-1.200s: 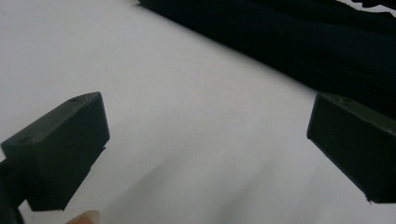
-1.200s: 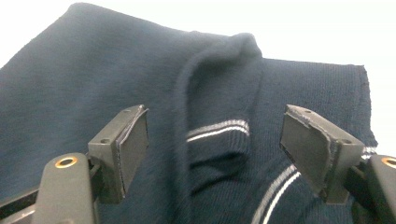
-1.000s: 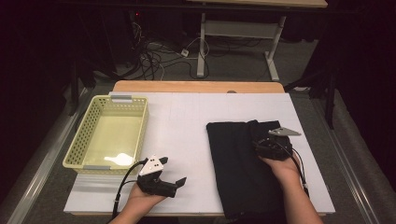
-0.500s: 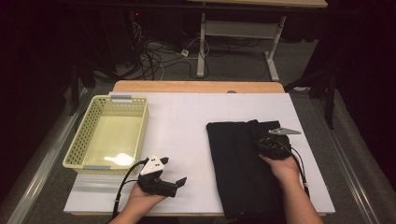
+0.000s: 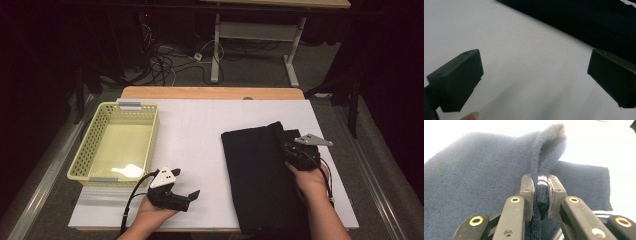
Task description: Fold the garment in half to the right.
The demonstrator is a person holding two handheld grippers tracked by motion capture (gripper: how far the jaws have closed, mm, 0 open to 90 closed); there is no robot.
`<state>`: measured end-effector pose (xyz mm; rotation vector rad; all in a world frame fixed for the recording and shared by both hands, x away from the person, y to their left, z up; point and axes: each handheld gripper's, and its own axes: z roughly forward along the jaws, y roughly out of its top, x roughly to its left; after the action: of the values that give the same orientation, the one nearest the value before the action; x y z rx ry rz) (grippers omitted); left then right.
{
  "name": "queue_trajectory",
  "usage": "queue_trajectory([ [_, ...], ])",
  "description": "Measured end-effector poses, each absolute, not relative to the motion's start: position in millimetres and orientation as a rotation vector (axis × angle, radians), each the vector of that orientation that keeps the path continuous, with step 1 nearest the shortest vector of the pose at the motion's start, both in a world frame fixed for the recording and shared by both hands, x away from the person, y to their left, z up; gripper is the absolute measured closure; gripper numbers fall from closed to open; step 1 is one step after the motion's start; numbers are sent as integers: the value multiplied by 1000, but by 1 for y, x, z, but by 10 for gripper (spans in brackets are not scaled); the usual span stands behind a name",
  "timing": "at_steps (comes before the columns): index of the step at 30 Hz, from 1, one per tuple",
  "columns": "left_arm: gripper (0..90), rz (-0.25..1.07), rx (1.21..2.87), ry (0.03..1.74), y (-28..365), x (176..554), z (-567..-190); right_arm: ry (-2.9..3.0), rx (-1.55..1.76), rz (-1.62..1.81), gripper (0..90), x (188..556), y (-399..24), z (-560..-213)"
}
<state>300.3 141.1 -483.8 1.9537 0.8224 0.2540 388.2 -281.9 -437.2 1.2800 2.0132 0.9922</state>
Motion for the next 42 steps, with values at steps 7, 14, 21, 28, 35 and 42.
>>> queue_trajectory([
  [7, 0, 252, 1951, 822, 142, 300, -484, 1975, 1309, 976, 784, 390, -297, -428],
  [14, 0, 249, 1946, 821, 142, 300, -484, 1922, 1327, 973, 785, 391, -315, -417],
  [21, 0, 251, 1943, 815, 143, 300, -484, 1906, 1441, 924, 778, 401, -342, -434],
  [28, 0, 248, 1943, 813, 143, 300, -484, 1920, 1413, 962, 517, 389, -344, -436],
  [35, 0, 255, 1942, 811, 142, 299, -484, 1949, 1349, 1025, 503, 339, -343, -431],
  [42, 0, 263, 1942, 810, 142, 299, -484, 1978, 1334, 1040, 508, 288, -340, -443],
])
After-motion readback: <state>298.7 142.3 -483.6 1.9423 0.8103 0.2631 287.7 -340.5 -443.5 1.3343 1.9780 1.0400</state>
